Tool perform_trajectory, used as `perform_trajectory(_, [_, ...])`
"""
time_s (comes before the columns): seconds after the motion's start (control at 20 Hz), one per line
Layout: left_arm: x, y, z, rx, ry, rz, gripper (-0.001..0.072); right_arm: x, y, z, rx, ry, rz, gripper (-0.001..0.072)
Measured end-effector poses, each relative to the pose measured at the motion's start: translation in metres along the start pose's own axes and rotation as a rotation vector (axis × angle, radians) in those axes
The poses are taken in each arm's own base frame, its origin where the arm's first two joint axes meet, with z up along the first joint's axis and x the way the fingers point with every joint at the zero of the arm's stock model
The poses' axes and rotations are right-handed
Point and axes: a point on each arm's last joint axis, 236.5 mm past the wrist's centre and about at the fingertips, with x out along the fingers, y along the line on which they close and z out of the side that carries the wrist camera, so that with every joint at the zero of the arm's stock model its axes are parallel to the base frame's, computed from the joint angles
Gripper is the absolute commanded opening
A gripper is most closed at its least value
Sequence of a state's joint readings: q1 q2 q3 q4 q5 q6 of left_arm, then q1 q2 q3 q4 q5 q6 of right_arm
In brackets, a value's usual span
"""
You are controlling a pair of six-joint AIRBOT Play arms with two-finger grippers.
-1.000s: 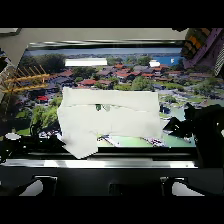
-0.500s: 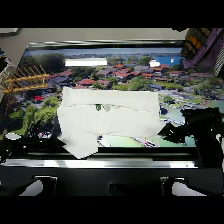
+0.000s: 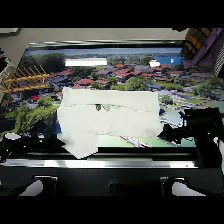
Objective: Fold the clothes and pants, and hang the long-sleeved shirts on hangers.
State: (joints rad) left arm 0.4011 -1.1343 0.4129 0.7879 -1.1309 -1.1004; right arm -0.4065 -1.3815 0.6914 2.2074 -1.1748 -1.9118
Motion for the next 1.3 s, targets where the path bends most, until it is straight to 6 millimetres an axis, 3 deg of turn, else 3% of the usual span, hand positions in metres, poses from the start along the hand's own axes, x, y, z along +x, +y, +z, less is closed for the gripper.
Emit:
perform_trajectory(0.2, [-0.017,-0.013,0.009,0.023,-0.023,-0.021,0.0017,-0.012,0.002,0.005,-0.044,-0.063,-0.027,0.0033])
perform_trajectory(0.3, [-0.030,-0.025,0.011,0.031,-0.041,-0.035,0.0017,-0.025,0.017,-0.002,-0.058,-0.075,-0.005,0.0033])
perform_trajectory(0.65, [-0.076,-0.064,-0.017,0.082,-0.119,-0.027,0.0016,-0.073,0.050,-0.063,-0.102,-0.041,-0.015,0.0032])
perform_trajectory(0.8, [-0.088,-0.070,-0.025,0.089,-0.160,-0.006,0.0016,-0.087,0.058,-0.073,-0.116,-0.086,-0.022,0.0032])
perform_trajectory(0.95, [-0.090,-0.073,-0.015,0.095,-0.187,0.007,0.0016,-0.093,0.069,-0.058,-0.120,-0.173,0.008,0.0032])
perform_trajectory(1.3, [-0.071,-0.105,0.063,0.162,-0.160,0.013,0.0016,-0.096,0.073,0.023,-0.144,-0.322,0.041,0.0032])
